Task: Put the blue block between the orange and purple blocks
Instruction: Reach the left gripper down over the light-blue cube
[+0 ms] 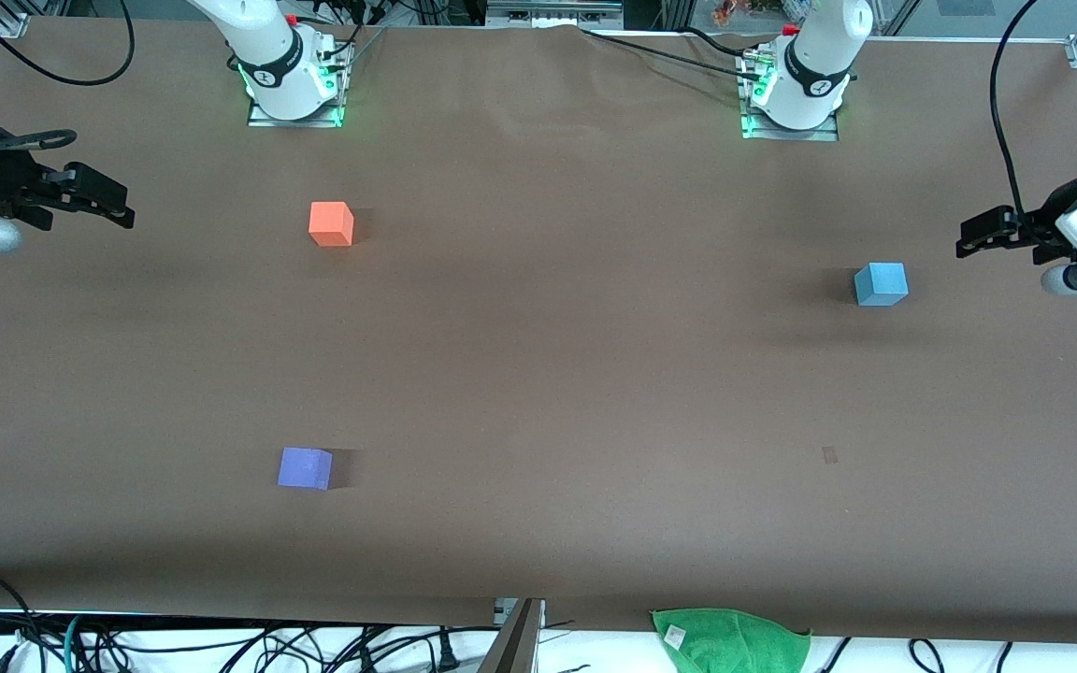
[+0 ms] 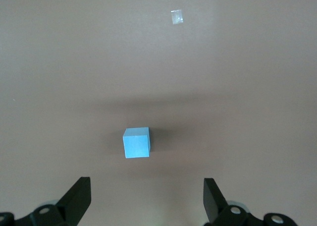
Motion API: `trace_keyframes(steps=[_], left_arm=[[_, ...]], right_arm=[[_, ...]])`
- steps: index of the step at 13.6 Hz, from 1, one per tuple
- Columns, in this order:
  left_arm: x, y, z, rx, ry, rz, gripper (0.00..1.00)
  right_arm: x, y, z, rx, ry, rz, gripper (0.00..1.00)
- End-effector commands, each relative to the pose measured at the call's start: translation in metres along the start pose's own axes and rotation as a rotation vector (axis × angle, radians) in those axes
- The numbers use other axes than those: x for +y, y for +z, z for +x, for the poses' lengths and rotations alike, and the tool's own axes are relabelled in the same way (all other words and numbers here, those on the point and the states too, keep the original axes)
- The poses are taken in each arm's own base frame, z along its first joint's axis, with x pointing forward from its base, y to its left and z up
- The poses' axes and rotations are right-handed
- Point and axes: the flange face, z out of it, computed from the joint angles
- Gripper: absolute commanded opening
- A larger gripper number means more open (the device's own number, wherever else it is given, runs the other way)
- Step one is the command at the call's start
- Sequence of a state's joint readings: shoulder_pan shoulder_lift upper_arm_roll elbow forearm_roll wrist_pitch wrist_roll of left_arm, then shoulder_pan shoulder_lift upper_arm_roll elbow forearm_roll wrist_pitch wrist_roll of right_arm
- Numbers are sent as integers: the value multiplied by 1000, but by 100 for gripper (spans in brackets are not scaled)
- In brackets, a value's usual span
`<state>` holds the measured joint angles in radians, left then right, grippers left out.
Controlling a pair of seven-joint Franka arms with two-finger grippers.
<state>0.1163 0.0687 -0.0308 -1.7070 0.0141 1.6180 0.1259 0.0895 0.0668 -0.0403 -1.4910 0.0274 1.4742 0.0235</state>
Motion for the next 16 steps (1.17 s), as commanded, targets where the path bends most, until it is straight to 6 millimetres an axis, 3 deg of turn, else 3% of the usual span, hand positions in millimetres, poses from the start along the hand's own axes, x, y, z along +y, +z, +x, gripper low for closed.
trace_keyframes(steps=[1,4,9,13,16], left_arm=[[-8,30,-4,7,8,5,100],[-25,80,-11,35,-15,28,100],[-37,189,-48,105,-24,50,100],[-46,252,-69,146,2,89,100],[-43,296,-73,161,10,74,100]], right_arm=[[-1,-6,1,10,-2,13,99],[-1,-6,1,10,-2,14,99],[-1,-6,1,10,-2,13,99],[-1,-6,1,10,-2,14,99],[-1,-6,1,10,-1,14,99]])
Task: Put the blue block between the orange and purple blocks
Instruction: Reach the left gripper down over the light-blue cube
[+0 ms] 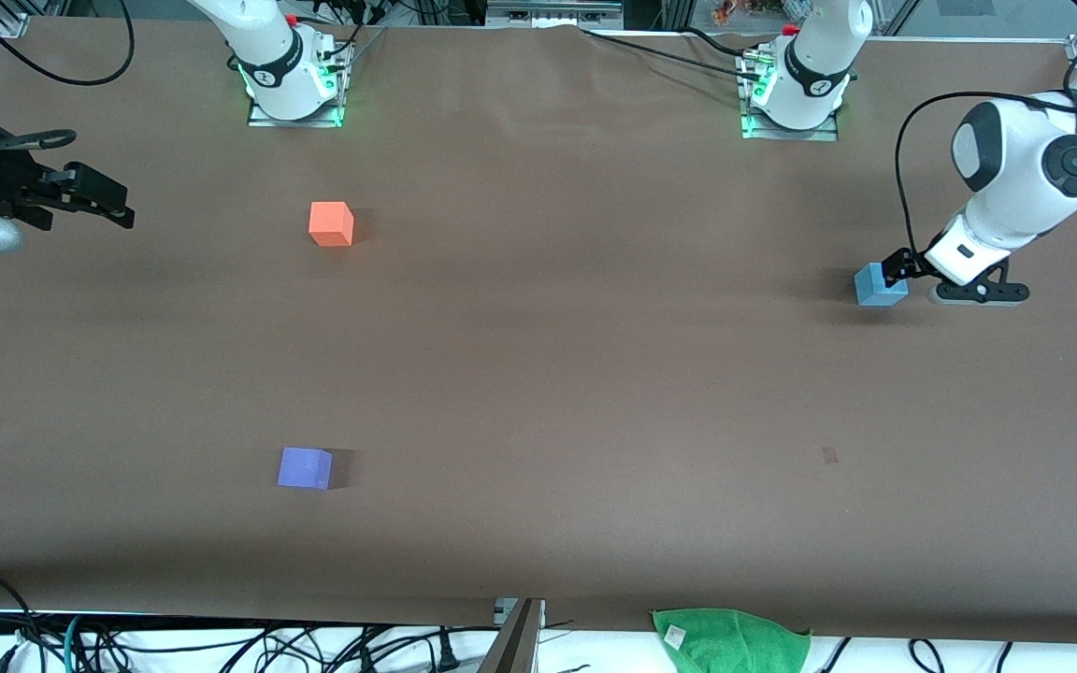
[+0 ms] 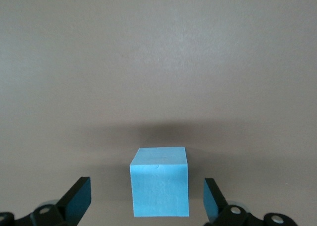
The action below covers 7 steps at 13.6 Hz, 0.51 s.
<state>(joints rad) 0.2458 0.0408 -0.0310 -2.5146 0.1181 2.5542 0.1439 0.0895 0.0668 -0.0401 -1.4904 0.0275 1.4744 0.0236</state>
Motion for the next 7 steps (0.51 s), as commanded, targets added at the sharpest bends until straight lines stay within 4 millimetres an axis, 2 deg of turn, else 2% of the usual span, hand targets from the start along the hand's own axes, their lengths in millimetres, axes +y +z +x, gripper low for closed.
trace_keyframes(steps=[1,3,7], left_arm=[[5,30,-8,21,32,-2,100],[7,48,-11,8,33,-11,100],[9,68,-17,-35,32,-25,100]], right_arm=[[-1,-6,1,9,-2,14,99],[-1,-6,1,9,-2,14,99],[-1,-6,1,9,-1,14,99]])
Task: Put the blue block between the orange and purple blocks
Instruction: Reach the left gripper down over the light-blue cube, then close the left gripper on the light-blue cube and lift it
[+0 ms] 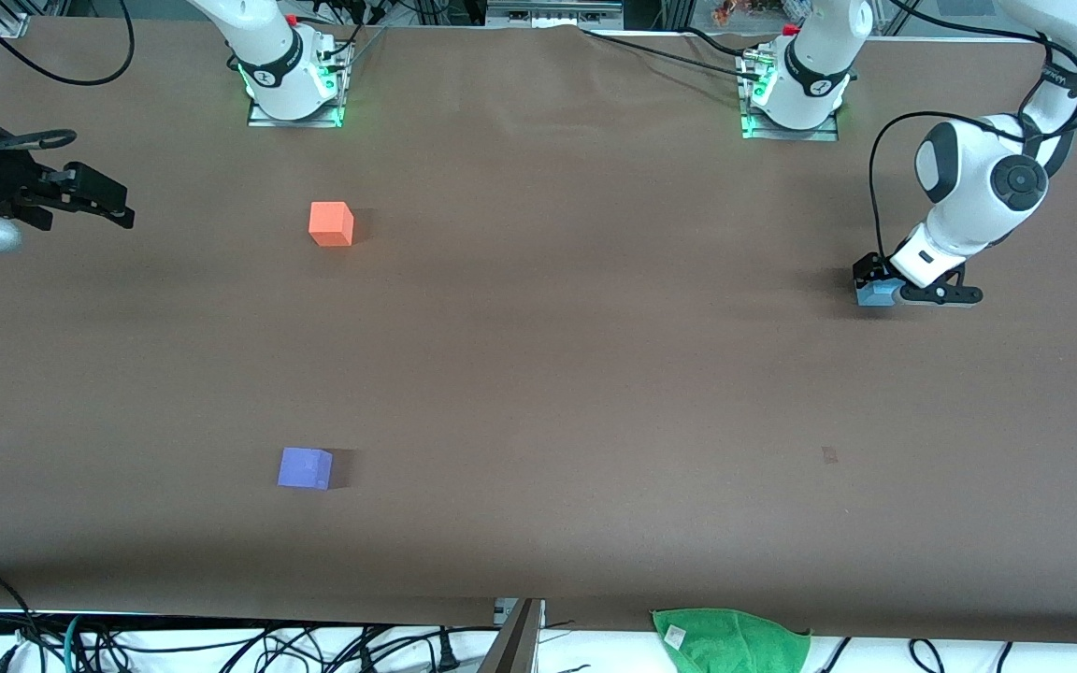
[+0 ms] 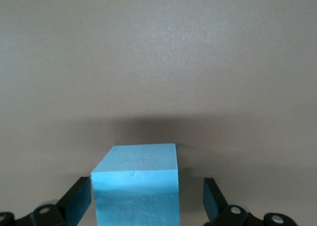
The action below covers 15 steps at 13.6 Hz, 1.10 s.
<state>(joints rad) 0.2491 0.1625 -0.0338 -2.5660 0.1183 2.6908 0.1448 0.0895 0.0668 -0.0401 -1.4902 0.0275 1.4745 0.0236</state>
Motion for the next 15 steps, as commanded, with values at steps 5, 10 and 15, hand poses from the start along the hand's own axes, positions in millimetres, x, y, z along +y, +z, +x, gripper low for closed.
trace_keyframes(steps=[5,10,15], left_arm=[[-15,22,-7,-31,-18,-10,69],[-16,15,-3,-14,-47,-9,12],[4,-52,15,83,3,27,7]], right_arm=[[-2,-6,1,9,-1,14,99],[-2,-6,1,9,1,14,99],[-2,-6,1,8,-1,14,99]])
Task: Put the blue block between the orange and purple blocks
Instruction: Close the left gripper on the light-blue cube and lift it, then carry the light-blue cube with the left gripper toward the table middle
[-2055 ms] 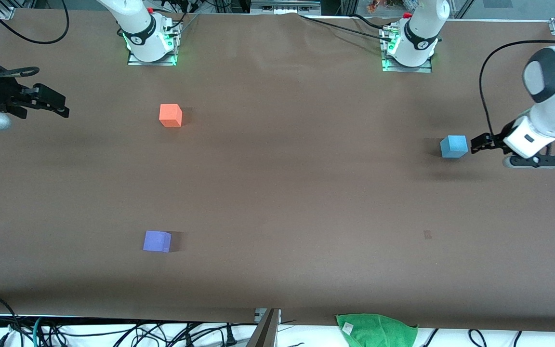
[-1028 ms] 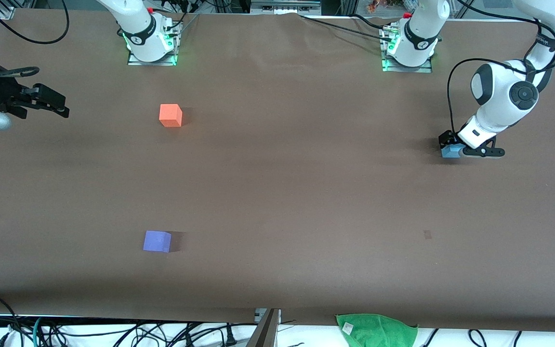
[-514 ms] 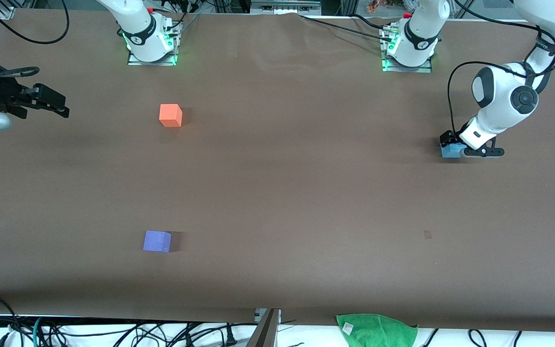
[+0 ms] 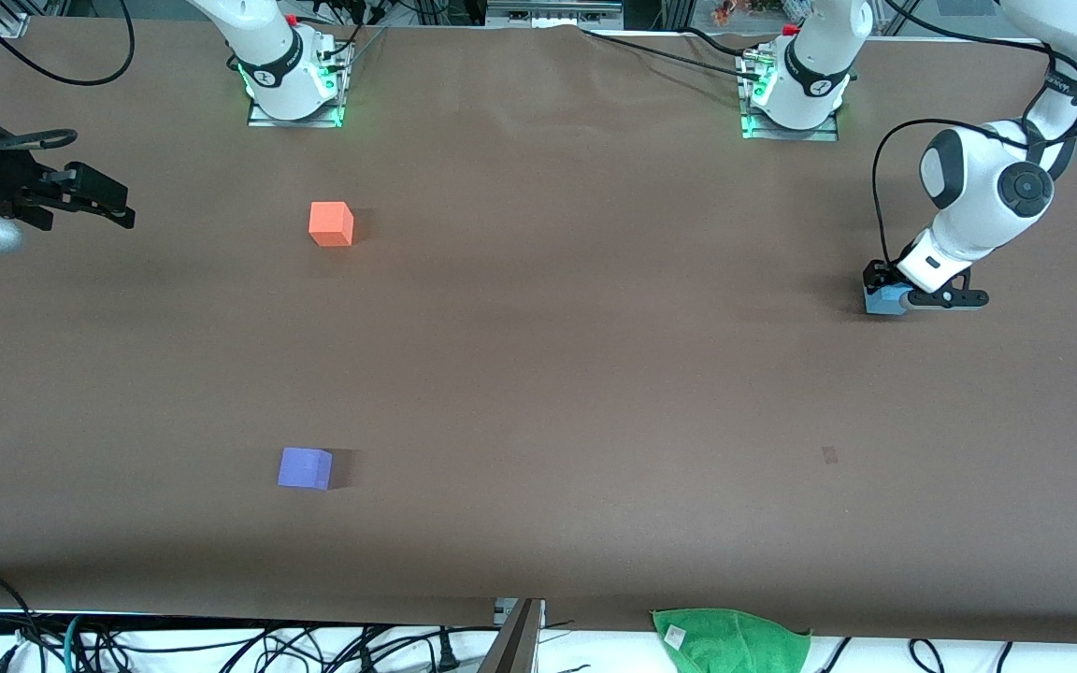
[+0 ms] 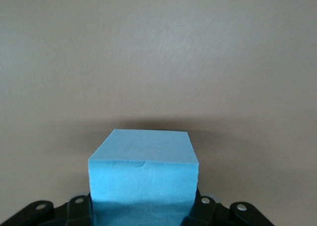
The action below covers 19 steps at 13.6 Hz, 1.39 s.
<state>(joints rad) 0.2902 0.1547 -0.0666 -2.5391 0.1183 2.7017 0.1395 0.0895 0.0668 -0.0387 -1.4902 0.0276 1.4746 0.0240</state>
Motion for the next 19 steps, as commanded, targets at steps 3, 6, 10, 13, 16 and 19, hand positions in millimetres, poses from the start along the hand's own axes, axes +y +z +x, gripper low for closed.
trace_keyframes(steps=[3,6,10,13,16,19], left_arm=[[53,-85,28,12,62,37,7],[115,-155,69,-98,30,63,7],[194,-220,113,-167,50,43,7],[281,-225,119,-161,68,10,7],[390,-201,112,-187,71,-19,9],[473,-164,116,-212,71,-91,9]], right_arm=[[-2,-6,1,8,-1,14,99],[-5,-5,1,8,-4,14,99],[-9,-6,1,10,-12,14,99],[-9,-6,1,10,-12,14,99],[-11,-6,1,9,-15,12,99],[-16,-6,0,9,-24,11,99]])
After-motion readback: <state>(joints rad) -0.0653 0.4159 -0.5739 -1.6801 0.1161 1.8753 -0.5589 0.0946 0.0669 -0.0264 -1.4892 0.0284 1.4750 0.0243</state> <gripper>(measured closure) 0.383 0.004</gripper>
